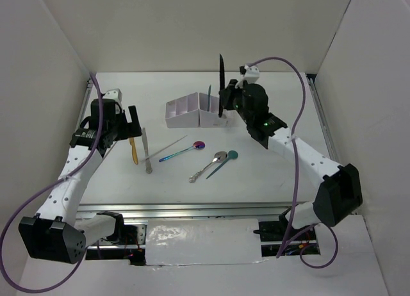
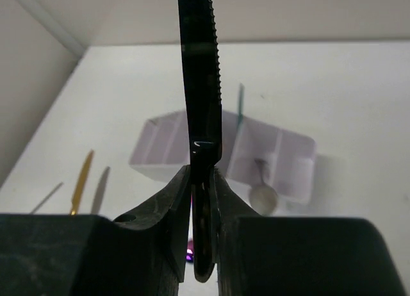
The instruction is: Sort the eating utensils into containers
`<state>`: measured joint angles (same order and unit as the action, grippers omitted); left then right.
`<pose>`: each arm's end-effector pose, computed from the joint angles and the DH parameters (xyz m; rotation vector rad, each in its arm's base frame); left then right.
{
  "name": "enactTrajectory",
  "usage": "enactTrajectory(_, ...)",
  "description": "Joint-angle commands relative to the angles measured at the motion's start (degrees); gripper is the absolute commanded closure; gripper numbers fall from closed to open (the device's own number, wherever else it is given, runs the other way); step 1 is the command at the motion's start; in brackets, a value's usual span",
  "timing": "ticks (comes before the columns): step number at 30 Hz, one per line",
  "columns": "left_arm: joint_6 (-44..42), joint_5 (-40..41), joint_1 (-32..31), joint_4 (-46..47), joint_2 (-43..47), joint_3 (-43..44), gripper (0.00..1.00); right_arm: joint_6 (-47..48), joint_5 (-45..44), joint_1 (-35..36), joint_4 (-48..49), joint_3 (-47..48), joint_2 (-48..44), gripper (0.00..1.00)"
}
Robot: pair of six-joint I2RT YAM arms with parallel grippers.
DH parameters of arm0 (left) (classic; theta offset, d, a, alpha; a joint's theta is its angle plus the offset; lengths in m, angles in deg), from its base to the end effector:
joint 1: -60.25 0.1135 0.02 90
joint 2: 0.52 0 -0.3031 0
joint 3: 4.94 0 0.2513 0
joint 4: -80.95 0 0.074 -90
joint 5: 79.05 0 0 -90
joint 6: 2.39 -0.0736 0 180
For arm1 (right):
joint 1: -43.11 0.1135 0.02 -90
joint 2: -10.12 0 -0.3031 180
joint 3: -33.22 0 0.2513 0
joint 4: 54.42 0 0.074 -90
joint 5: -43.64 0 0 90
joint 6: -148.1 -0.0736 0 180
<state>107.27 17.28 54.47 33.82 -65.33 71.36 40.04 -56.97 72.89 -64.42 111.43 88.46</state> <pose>0.2564 -0.0178 0.3521 -0.3264 2.1670 -0.1295 0.3141 0.1641 0.3840 -0.0436 1.7653 0.4482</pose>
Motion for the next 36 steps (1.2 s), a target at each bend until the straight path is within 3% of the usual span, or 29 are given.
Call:
enactTrajectory(1,-0.1,1.0,-0.1,0.3,0.2,2.7,0.01,3.7,3.0,2.3,15.3,6.2,4.6,0.95)
enactTrajectory(11,-0.6,1.5,0.2,-1.2,-2.0,5.4,0.01,5.7,2.5,6.1,21.1,19.3,20.3,0.95)
enactTrajectory(23,-0.5,0.1,0.2,-0.1,-3.0,4.2,0.01,8.0,-7.0,5.6,27.7,17.6,25.2,0.95)
enactTrajectory(36,-0.6,0.3,0.2,0.3,-4.2,4.6,0.01,8.6,-9.7,2.9,27.4,19.6,31.2,0.95)
